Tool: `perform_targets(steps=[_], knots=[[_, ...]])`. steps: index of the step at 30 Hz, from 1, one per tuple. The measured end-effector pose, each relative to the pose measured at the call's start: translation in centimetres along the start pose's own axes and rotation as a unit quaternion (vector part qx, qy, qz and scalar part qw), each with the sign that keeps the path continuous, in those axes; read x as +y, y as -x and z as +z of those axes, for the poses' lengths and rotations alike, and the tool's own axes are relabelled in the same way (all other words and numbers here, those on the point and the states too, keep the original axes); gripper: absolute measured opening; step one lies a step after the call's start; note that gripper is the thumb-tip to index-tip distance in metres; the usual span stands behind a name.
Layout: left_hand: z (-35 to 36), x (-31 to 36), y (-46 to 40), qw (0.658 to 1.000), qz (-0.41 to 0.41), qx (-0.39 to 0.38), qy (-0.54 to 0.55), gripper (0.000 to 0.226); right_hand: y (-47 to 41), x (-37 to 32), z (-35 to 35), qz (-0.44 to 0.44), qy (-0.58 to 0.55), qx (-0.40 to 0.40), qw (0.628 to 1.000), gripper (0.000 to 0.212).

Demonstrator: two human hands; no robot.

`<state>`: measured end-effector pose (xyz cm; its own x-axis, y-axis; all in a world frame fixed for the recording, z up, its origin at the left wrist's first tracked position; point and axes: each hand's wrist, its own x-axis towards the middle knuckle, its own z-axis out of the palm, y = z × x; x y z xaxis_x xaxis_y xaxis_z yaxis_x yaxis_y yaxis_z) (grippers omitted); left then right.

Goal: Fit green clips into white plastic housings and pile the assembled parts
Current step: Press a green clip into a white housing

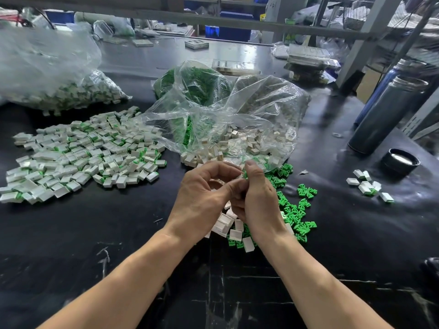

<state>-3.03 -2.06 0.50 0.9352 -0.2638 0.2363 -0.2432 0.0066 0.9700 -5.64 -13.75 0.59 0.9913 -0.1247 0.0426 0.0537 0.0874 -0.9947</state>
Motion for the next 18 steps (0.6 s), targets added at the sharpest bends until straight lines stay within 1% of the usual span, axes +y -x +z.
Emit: perform_targets(steps=[1, 4, 7, 9, 18], knots=[[0.00, 0.07, 0.02, 1.000, -0.001, 0.000, 0.002, 0.004, 0.05, -0.10, 0.01, 0.000, -0.004, -0.002, 1.000, 0.069], [0.03, 0.29, 0.05, 1.000, -0.006, -0.004, 0.016, 0.007, -0.06, -0.19, 0.16, 0.001, -0.010, 0.007, 1.000, 0.060], [0.19, 0.33, -0.05, 1.000, -0.005, -0.002, 0.026, 0.010, -0.23, 0.06, 0.36, -0.014, 0.014, 0.037, 0.999, 0.054], [0.28, 0.29, -0.08, 1.000, -0.003, -0.001, 0.027, 0.007, -0.28, 0.13, 0.50, -0.027, 0.032, 0.054, 0.998, 0.051], [0.56, 0.54, 0.15, 0.999, -0.002, 0.010, 0.045, 0.002, -0.24, -0.13, 0.77, -0.044, 0.079, 0.077, 0.993, 0.046]])
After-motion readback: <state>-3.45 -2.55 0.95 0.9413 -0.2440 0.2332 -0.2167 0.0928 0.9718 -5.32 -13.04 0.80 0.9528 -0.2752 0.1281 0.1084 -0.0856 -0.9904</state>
